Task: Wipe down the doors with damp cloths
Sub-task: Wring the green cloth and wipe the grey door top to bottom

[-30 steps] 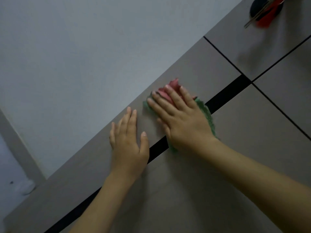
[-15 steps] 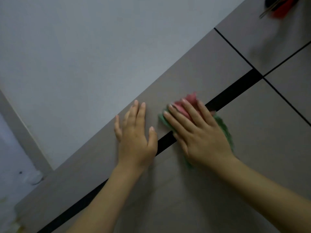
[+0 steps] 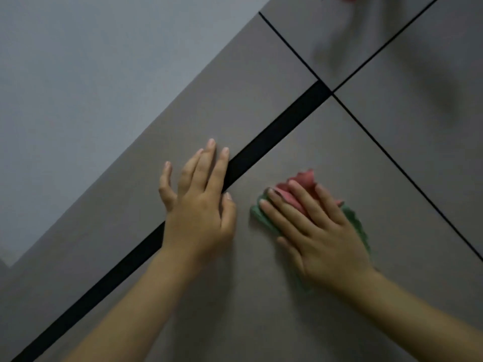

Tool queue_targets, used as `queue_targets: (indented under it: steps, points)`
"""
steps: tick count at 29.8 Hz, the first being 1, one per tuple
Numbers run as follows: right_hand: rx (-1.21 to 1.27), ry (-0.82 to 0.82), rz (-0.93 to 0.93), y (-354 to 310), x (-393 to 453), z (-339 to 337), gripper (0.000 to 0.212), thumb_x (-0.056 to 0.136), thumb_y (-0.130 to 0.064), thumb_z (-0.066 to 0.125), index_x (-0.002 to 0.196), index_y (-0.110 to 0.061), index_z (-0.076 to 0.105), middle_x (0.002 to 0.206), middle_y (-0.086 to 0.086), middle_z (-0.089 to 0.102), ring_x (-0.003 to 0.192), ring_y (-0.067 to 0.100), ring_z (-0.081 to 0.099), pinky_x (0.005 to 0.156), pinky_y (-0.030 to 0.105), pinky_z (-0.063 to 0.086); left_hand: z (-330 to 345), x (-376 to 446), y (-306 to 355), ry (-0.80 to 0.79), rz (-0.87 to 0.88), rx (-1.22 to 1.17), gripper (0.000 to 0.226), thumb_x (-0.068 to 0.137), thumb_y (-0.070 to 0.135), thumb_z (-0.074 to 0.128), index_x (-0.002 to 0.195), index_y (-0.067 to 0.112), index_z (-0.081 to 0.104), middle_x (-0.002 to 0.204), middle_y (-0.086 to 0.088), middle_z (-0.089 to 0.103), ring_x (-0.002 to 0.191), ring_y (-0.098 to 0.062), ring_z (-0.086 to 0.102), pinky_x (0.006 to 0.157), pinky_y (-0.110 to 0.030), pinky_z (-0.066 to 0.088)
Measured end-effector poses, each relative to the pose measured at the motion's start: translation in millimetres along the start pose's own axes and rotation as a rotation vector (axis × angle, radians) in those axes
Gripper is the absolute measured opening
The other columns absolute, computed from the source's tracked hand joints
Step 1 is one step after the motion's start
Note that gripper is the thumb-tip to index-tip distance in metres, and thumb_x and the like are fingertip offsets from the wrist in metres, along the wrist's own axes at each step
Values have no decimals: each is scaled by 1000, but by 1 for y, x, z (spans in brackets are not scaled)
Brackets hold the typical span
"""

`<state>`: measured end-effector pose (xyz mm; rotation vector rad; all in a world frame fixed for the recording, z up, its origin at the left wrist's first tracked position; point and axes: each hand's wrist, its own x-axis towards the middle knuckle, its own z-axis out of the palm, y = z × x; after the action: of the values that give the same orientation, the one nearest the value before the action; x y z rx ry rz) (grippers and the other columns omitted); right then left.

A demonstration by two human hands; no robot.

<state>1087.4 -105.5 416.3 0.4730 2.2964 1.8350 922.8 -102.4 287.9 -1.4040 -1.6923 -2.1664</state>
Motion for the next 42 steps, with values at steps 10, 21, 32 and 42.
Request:
queue_targets:
  steps: [10, 21, 32, 42]
  points:
    - [46, 101, 400, 34, 13, -8, 55, 98, -39, 25, 149, -17, 22, 155, 2, 15, 145, 27, 13, 117, 46, 12, 10, -5, 16, -35, -58, 42, 71, 87, 45, 24, 151, 15, 25, 159, -8, 11, 145, -24, 16, 113, -41, -11]
    - [17, 190, 592, 60, -41, -7, 53, 97, -34, 30, 147, -16, 26, 153, 1, 21, 143, 27, 20, 116, 50, 15, 27, -26, 60, -5, 169, -20, 59, 86, 35, 39, 142, 16, 45, 152, -13, 32, 138, -21, 24, 111, -49, 6]
    - [7, 148, 529, 51, -114, -3, 49, 98, -32, 31, 143, -14, 34, 150, 6, 30, 140, 30, 24, 116, 49, 16, 40, -44, 73, -63, 239, 35, 62, 88, 35, 36, 146, 13, 35, 155, -12, 26, 143, -23, 19, 113, -53, 9]
    - [58, 14, 168, -2, -168, 6, 43, 99, -33, 30, 138, -21, 43, 145, -2, 36, 139, 25, 27, 114, 45, 19, 40, -47, 80, -46, 204, 28, 65, 89, 41, 36, 147, 10, 35, 155, -13, 25, 143, -29, 18, 114, -51, 10]
